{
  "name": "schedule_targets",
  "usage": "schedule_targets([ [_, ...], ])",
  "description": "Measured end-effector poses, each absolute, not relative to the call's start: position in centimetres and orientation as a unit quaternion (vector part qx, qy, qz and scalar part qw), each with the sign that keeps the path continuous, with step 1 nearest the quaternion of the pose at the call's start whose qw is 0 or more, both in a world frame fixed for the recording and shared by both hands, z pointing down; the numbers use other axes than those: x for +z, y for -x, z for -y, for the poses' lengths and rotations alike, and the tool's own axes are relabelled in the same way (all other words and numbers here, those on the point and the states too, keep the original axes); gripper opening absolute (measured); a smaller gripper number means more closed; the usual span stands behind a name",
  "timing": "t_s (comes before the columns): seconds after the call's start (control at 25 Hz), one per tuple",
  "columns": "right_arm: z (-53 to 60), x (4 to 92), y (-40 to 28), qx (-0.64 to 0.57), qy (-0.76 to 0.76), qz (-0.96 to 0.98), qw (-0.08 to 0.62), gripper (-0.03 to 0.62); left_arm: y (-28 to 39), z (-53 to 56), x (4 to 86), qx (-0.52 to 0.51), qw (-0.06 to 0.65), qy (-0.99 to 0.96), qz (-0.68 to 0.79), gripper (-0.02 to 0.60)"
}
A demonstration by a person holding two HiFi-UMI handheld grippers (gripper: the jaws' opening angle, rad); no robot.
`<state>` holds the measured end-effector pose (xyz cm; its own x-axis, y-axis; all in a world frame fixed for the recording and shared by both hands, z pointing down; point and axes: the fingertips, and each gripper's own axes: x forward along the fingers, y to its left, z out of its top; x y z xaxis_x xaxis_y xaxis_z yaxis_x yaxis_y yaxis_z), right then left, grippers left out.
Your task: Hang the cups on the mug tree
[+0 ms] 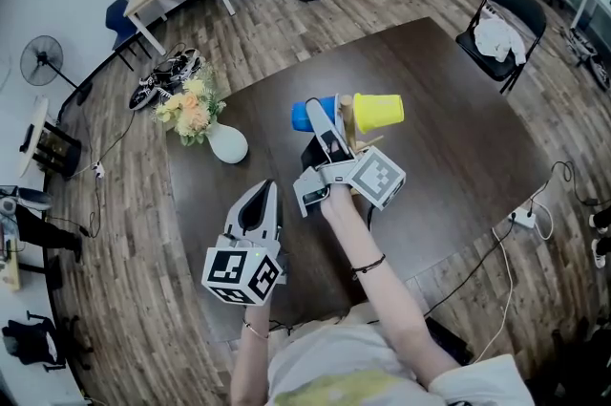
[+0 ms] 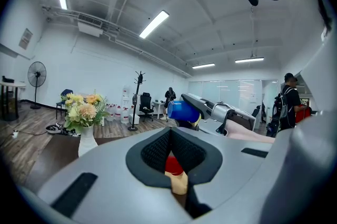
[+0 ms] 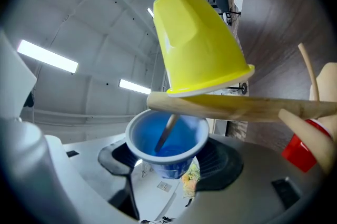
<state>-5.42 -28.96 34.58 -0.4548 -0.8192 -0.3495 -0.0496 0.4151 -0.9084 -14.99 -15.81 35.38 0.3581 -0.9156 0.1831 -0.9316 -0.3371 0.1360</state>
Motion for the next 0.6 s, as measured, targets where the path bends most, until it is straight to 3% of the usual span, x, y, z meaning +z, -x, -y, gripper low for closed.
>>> schedule_targets([
  [0.6, 28.5, 35.1, 6.4, -0.479, 0.265, -0.709, 0.444, 0.331, 15.5, 15.6, 35.3, 0.033, 0.107, -0.810, 0.576, 0.015],
])
